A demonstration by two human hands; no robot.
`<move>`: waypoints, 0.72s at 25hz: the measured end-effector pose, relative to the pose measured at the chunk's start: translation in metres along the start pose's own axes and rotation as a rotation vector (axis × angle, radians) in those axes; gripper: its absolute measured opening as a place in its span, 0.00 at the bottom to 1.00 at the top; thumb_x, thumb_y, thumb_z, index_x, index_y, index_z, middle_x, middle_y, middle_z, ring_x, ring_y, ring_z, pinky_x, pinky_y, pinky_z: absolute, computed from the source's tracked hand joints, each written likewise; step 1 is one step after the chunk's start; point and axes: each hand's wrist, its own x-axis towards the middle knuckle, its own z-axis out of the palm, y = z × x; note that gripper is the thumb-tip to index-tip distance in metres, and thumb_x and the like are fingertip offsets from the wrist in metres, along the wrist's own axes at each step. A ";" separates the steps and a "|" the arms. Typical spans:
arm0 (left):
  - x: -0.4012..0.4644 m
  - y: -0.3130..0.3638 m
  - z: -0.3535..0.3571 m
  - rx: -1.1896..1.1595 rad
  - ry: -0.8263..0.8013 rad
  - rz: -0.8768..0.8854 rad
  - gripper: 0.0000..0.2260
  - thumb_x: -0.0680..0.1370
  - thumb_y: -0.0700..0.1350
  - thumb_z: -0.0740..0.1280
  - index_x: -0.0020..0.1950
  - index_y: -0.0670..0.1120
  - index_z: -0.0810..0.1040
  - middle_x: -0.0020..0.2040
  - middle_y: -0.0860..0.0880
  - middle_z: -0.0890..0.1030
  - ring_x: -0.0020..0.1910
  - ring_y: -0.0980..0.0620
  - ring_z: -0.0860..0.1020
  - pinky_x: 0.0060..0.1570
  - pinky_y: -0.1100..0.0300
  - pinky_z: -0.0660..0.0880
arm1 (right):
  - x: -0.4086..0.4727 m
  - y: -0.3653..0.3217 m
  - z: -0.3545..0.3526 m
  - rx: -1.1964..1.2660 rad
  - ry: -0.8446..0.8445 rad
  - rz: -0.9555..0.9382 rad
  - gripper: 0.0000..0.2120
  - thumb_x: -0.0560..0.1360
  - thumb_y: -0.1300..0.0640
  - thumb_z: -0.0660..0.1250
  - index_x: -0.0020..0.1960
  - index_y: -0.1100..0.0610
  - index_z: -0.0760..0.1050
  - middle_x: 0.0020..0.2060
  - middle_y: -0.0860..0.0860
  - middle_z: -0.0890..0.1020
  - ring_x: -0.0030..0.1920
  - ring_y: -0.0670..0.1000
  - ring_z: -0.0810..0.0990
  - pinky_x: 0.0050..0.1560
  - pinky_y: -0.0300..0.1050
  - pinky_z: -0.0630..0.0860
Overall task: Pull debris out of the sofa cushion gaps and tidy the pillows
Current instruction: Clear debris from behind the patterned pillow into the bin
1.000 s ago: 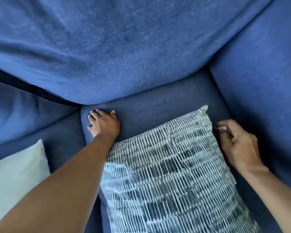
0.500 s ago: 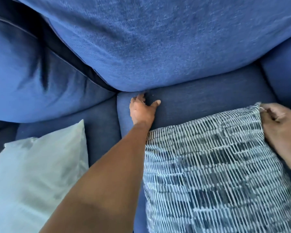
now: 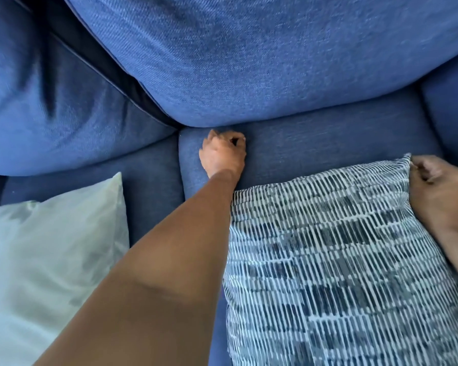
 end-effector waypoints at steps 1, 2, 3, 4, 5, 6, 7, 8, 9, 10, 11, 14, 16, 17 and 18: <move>0.000 0.002 0.000 0.040 -0.011 0.000 0.08 0.76 0.54 0.66 0.47 0.57 0.85 0.53 0.51 0.81 0.55 0.48 0.79 0.60 0.53 0.73 | -0.001 -0.004 -0.002 -0.012 -0.002 0.002 0.13 0.80 0.51 0.64 0.60 0.55 0.80 0.45 0.58 0.86 0.51 0.60 0.84 0.42 0.36 0.69; 0.000 0.004 -0.002 0.037 -0.024 -0.033 0.09 0.76 0.53 0.65 0.46 0.54 0.85 0.51 0.50 0.83 0.54 0.47 0.79 0.60 0.52 0.73 | -0.004 -0.008 -0.003 -0.012 -0.004 0.005 0.12 0.80 0.53 0.64 0.59 0.57 0.81 0.43 0.58 0.84 0.51 0.60 0.83 0.41 0.36 0.68; 0.002 0.004 -0.006 -0.029 -0.044 -0.102 0.10 0.76 0.51 0.65 0.44 0.51 0.85 0.47 0.48 0.84 0.50 0.45 0.80 0.58 0.52 0.74 | -0.006 -0.012 -0.005 -0.003 -0.007 0.006 0.12 0.81 0.55 0.64 0.58 0.59 0.81 0.41 0.57 0.83 0.51 0.60 0.83 0.40 0.33 0.67; 0.003 0.004 -0.011 -0.164 -0.079 -0.188 0.11 0.76 0.50 0.65 0.41 0.47 0.84 0.40 0.47 0.84 0.44 0.44 0.80 0.54 0.53 0.75 | -0.009 -0.015 -0.006 0.008 -0.008 0.004 0.12 0.81 0.57 0.64 0.58 0.61 0.81 0.40 0.58 0.82 0.50 0.59 0.82 0.38 0.30 0.66; 0.003 0.004 -0.019 -0.334 -0.112 -0.265 0.12 0.77 0.47 0.65 0.36 0.44 0.81 0.33 0.47 0.81 0.36 0.44 0.78 0.47 0.54 0.74 | -0.012 -0.018 -0.008 0.021 -0.005 0.007 0.11 0.81 0.59 0.64 0.58 0.62 0.82 0.41 0.60 0.82 0.48 0.59 0.81 0.37 0.28 0.66; 0.001 0.004 -0.030 -0.496 -0.135 -0.325 0.14 0.77 0.45 0.66 0.32 0.44 0.77 0.29 0.49 0.77 0.32 0.47 0.74 0.43 0.55 0.72 | -0.016 -0.020 -0.012 0.042 0.003 0.016 0.11 0.81 0.59 0.64 0.57 0.62 0.82 0.42 0.62 0.83 0.47 0.58 0.81 0.37 0.28 0.66; -0.005 0.004 -0.041 -0.618 -0.145 -0.367 0.15 0.78 0.44 0.66 0.32 0.45 0.76 0.30 0.52 0.76 0.32 0.51 0.73 0.41 0.56 0.71 | -0.020 -0.023 -0.016 0.071 0.011 0.032 0.11 0.81 0.59 0.64 0.57 0.61 0.82 0.44 0.62 0.84 0.47 0.58 0.81 0.39 0.29 0.67; -0.015 0.005 -0.053 -0.692 -0.152 -0.392 0.13 0.80 0.43 0.66 0.34 0.47 0.76 0.33 0.52 0.76 0.35 0.52 0.74 0.41 0.58 0.71 | -0.026 -0.025 -0.022 0.107 0.021 0.051 0.11 0.81 0.58 0.64 0.57 0.59 0.82 0.46 0.60 0.85 0.47 0.56 0.81 0.44 0.31 0.70; -0.027 0.005 -0.063 -0.728 -0.159 -0.404 0.11 0.81 0.43 0.66 0.38 0.48 0.76 0.35 0.53 0.77 0.37 0.53 0.76 0.41 0.59 0.72 | -0.034 -0.026 -0.028 0.141 0.035 0.062 0.11 0.80 0.57 0.64 0.57 0.57 0.83 0.47 0.57 0.86 0.49 0.54 0.82 0.50 0.35 0.74; -0.040 0.005 -0.071 -0.730 -0.160 -0.394 0.10 0.82 0.43 0.66 0.41 0.48 0.77 0.36 0.53 0.78 0.37 0.53 0.77 0.39 0.61 0.73 | -0.041 -0.026 -0.034 0.176 0.058 0.067 0.10 0.80 0.56 0.64 0.57 0.55 0.83 0.48 0.54 0.86 0.50 0.53 0.83 0.55 0.41 0.77; -0.054 0.006 -0.077 -0.700 -0.165 -0.358 0.08 0.82 0.44 0.66 0.43 0.49 0.79 0.36 0.53 0.78 0.37 0.53 0.77 0.36 0.62 0.74 | -0.048 -0.023 -0.041 0.215 0.087 0.067 0.10 0.80 0.56 0.64 0.56 0.53 0.83 0.48 0.51 0.86 0.51 0.52 0.84 0.58 0.46 0.79; -0.080 0.014 -0.080 -0.500 -0.148 -0.195 0.06 0.81 0.46 0.66 0.52 0.50 0.82 0.40 0.54 0.81 0.36 0.54 0.78 0.34 0.62 0.74 | -0.063 -0.011 -0.057 0.366 0.119 0.092 0.08 0.79 0.54 0.65 0.53 0.50 0.83 0.47 0.48 0.87 0.52 0.50 0.87 0.60 0.56 0.81; -0.074 0.023 -0.077 -0.309 -0.100 -0.136 0.09 0.81 0.48 0.66 0.58 0.50 0.83 0.51 0.52 0.84 0.49 0.50 0.81 0.46 0.61 0.75 | -0.075 -0.005 -0.068 0.431 0.131 0.112 0.08 0.79 0.53 0.65 0.52 0.47 0.83 0.47 0.50 0.88 0.51 0.51 0.87 0.59 0.59 0.82; -0.066 0.028 -0.071 -0.129 -0.103 -0.115 0.14 0.81 0.52 0.65 0.64 0.49 0.80 0.60 0.49 0.82 0.60 0.46 0.79 0.57 0.58 0.73 | -0.081 0.000 -0.073 0.453 0.136 0.115 0.07 0.79 0.53 0.65 0.51 0.47 0.83 0.47 0.51 0.88 0.51 0.52 0.88 0.59 0.59 0.82; -0.057 0.032 -0.064 0.056 -0.145 -0.108 0.20 0.80 0.55 0.65 0.70 0.48 0.76 0.69 0.46 0.76 0.69 0.43 0.72 0.67 0.52 0.68 | -0.088 0.003 -0.077 0.472 0.146 0.120 0.08 0.80 0.55 0.65 0.51 0.47 0.83 0.48 0.52 0.88 0.51 0.53 0.88 0.60 0.59 0.81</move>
